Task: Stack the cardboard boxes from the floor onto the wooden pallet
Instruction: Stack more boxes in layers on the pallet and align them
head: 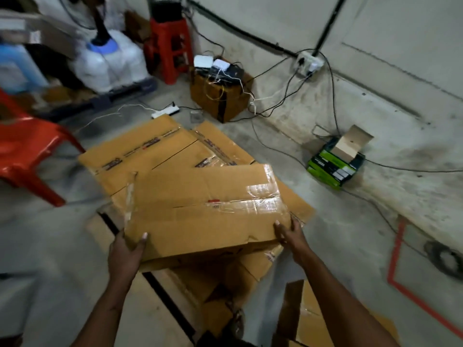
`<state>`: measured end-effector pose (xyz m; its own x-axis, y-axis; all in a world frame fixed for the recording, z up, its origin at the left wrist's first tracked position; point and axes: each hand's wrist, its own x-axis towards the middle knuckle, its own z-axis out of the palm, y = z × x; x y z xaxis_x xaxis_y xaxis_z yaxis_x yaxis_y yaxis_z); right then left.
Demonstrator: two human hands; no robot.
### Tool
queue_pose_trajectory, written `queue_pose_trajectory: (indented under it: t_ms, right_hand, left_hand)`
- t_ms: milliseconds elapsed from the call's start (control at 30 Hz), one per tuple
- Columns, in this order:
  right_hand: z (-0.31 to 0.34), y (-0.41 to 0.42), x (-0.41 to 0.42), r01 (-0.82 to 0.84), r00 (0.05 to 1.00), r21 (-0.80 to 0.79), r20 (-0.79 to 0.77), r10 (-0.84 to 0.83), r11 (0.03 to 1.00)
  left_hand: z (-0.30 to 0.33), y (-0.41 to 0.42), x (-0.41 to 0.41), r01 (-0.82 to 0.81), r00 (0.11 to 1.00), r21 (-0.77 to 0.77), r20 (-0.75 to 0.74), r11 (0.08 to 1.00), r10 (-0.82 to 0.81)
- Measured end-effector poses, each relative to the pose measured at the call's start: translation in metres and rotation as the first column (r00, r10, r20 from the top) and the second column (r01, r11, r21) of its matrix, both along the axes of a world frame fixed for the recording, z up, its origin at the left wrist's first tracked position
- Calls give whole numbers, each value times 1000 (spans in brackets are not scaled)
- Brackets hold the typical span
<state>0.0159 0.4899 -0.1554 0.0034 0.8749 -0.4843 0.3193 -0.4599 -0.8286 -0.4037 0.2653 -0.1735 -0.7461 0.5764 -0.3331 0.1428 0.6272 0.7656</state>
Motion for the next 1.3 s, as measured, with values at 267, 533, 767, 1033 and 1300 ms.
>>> queue_pose_trajectory:
  t_ms: [267, 533, 767, 1033, 1300]
  right_hand:
    - [18, -9, -16, 17, 1000, -52, 1, -17, 998]
    - [15, 34, -5, 73, 996, 120, -49, -68, 990]
    - [8, 167, 8, 204, 971, 183, -163, -175, 962]
    - [-25, 262, -43, 528, 799, 162, -427, -423, 834]
    - [-77, 283, -126, 726, 593, 48, -550, -588, 686]
  left_hand:
    - [14, -7, 13, -92, 966, 144, 252, 985, 53]
    - [17, 23, 32, -139, 962, 138, 255, 981, 101]
    - [28, 185, 12, -54, 979, 360, 204, 931, -22]
    - [67, 394, -58, 137, 990, 368, -37, 920, -133]
    - [54, 513, -141, 328, 944, 397, -150, 857, -292]
